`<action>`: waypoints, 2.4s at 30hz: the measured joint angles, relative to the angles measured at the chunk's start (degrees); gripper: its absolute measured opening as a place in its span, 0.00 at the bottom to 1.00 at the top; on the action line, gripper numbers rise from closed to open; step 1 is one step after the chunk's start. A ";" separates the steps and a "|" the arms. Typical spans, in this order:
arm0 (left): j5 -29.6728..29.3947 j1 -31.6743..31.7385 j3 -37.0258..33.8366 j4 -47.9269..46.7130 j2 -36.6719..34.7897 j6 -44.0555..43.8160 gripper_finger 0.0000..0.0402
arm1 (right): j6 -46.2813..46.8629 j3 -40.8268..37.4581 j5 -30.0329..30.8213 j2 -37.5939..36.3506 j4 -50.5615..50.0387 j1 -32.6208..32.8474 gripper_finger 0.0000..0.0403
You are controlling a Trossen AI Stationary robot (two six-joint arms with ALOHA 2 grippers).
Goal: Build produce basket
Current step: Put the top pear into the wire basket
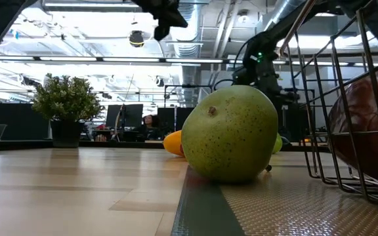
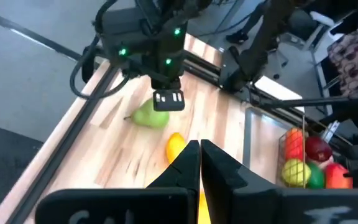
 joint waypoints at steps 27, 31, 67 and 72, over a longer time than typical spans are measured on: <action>-4.72 0.42 0.21 -7.62 -3.61 2.65 0.00 | 38.46 -7.41 -5.19 -12.36 55.45 -1.07 0.00; -5.38 0.42 0.19 -9.16 -3.56 2.87 0.00 | 49.88 -19.02 -5.89 -14.51 68.79 0.04 0.01; -9.55 0.75 -5.38 -8.26 -3.82 3.11 0.00 | -26.27 -0.03 33.03 -4.18 -2.07 -13.65 0.00; -11.35 0.73 -5.38 -8.34 -3.82 3.07 0.00 | -31.62 0.03 35.23 -2.22 -4.01 -10.96 0.00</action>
